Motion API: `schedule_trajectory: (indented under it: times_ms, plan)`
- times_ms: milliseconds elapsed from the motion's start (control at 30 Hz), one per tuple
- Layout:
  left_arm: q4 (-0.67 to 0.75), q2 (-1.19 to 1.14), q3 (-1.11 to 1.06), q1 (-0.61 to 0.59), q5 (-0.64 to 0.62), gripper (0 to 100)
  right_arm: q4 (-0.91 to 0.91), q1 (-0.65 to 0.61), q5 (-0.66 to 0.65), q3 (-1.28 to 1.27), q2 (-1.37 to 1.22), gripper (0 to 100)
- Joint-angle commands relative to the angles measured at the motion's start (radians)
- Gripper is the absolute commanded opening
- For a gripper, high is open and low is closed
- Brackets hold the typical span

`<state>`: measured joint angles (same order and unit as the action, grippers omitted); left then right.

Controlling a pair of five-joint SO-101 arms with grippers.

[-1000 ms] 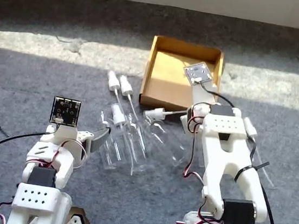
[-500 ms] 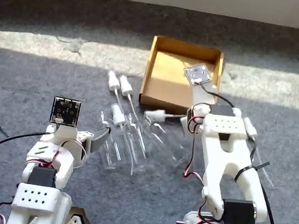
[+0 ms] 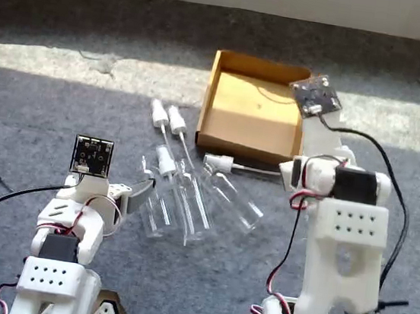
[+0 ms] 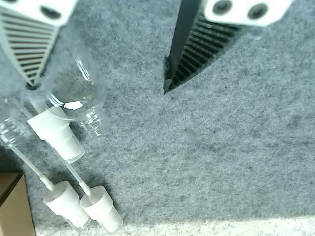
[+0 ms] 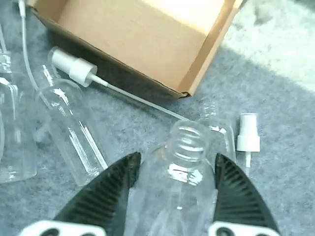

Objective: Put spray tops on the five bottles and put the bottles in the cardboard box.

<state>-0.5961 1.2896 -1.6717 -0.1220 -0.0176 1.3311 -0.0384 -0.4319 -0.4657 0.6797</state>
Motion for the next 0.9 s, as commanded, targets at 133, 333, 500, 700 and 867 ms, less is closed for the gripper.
schedule_trajectory:
  times_ms: [133,333,500,700,867]
  plan:
    - [-0.032,-0.008,-0.016,-0.005,0.009,34,0.024,0.021,-0.011,-0.114,0.536,17.0]
    - [-0.032,-0.008,-0.016,0.005,0.006,34,-0.028,0.282,-0.098,-0.269,0.656,17.0]
    - [-0.032,-0.008,-0.016,0.058,0.008,34,-0.134,0.325,-0.097,-0.427,0.633,17.0]
    - [-0.032,-0.008,-0.015,0.076,0.009,34,-0.151,0.308,-0.097,-0.479,0.631,17.0]
    - [-0.037,-0.007,0.122,-0.056,0.123,34,-0.145,0.311,-0.097,-0.487,0.636,17.0]
